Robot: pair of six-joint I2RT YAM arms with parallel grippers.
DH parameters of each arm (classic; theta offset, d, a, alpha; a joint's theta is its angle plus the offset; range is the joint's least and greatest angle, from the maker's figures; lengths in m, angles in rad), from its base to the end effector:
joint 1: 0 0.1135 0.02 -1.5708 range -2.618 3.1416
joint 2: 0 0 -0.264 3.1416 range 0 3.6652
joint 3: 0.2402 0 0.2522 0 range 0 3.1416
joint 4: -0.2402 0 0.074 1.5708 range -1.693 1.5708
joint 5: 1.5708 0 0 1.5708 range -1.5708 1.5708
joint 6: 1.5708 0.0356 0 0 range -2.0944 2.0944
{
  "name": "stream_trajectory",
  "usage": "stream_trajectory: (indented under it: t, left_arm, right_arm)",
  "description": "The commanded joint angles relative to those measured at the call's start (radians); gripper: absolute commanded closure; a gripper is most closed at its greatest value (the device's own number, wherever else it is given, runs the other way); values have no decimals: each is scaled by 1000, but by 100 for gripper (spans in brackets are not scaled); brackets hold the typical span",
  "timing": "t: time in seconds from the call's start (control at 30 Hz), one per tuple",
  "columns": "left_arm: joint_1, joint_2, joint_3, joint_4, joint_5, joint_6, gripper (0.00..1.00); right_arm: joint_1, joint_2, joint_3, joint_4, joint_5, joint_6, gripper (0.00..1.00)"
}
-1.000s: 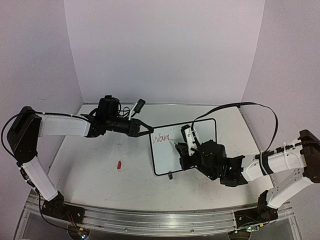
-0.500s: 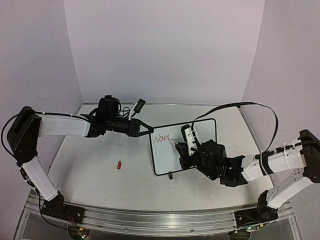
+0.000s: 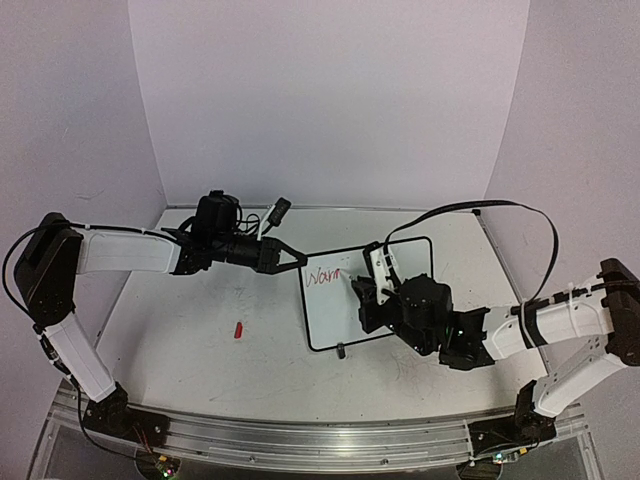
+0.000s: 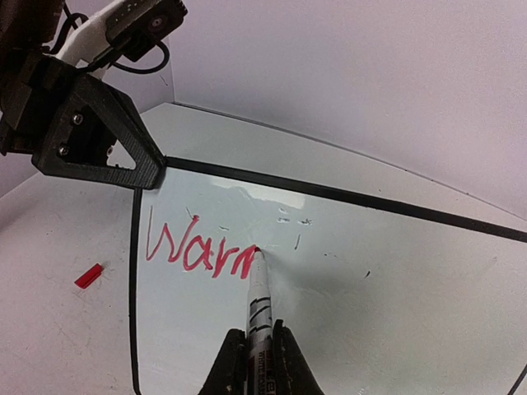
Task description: Write a sentence on the whiteboard
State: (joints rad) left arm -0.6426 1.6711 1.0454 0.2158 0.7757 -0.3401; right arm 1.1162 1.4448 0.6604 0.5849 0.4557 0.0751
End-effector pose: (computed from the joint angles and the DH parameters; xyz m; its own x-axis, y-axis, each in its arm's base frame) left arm 0.2823 -0.2425 0.2417 -0.6150 0.1629 -0.7715 0.7816 0.2556 -0.5690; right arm 0.1486 0.2685 0.2238 -0.1331 -0.1189 -0.9839 -0.6091 0.7930 -0.0134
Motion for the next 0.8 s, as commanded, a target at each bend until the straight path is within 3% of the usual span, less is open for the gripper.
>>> stream_trajectory:
  t: [0.0,0.77]
  left_arm:
    - [0,-47,14,27,24,0,91]
    - [1,-45,15,27,22,0,91]
  right_arm:
    - [-10,3,34,28,48,-5,100]
    - [-4,-22,-13,-79,23,83,100]
